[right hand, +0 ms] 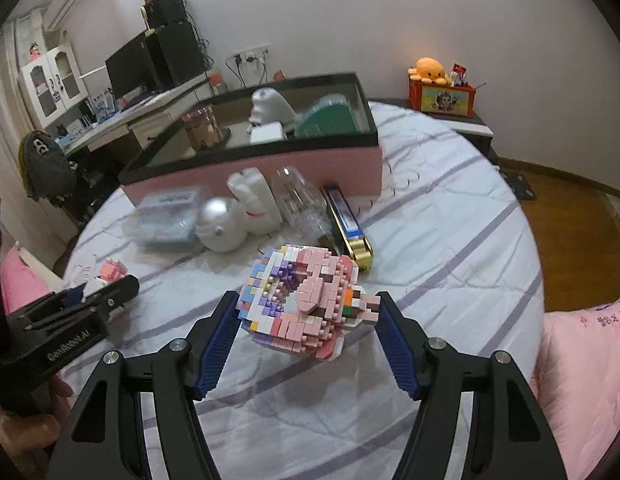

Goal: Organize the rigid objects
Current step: 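Carry both block figures into the box and open both tools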

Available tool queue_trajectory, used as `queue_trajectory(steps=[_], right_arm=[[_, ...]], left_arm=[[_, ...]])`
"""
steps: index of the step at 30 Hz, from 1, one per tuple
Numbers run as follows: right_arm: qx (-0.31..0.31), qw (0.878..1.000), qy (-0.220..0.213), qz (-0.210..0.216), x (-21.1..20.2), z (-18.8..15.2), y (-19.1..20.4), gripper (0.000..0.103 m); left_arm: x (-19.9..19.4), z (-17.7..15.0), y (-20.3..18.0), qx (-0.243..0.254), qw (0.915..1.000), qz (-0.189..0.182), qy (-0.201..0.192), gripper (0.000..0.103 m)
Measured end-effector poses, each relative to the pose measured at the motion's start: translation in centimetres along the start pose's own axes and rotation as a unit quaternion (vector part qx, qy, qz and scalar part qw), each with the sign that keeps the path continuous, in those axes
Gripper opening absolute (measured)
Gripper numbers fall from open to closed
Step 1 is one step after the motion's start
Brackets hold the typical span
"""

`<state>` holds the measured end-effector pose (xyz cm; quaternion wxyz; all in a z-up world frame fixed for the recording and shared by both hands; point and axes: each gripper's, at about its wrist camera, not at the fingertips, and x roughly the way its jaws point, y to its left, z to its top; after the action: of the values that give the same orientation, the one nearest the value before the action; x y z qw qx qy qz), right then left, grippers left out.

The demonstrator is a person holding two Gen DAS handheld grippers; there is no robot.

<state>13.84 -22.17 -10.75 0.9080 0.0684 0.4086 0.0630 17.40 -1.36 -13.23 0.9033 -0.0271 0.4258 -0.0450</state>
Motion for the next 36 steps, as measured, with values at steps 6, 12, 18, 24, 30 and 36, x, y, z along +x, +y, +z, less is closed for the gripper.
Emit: queue_trajectory(steps=[6,12,18,24,30,36], right_arm=[[-0.01,0.999,-0.026,0.021,-2.0,1.9,1.1,0.068],[-0.031,0.997,-0.055,0.035,-2.1,6.2,2.4,0.068],[-0.047,0.995,-0.072,0.042,-0.3,11.1,3.4,0.068],[-0.047,0.997,-0.058,0.035,3.6,14.5,3.2,0.068],[-0.052,0.998,-0.028,0.027,7.8,15.8,2.8,0.068],[-0.058,0.998,0.002,0.023,10.9,16.1,2.7,0.069]], left_arm=[[-2.1,1.8,0.1,0.001,0.9997,-0.005,-0.026,0.046],[-3.4,5.8,0.4,0.006,0.998,-0.005,-0.062,0.046],[-2.9,11.7,0.1,0.009,0.995,-0.003,-0.1,0.046],[0.0,15.6,-0.4,0.009,0.9948,-0.007,-0.101,0.046],[4.4,16.8,-1.2,0.013,0.9969,-0.007,-0.078,0.046],[8.2,16.7,-1.3,0.016,0.9988,-0.001,-0.047,0.046]])
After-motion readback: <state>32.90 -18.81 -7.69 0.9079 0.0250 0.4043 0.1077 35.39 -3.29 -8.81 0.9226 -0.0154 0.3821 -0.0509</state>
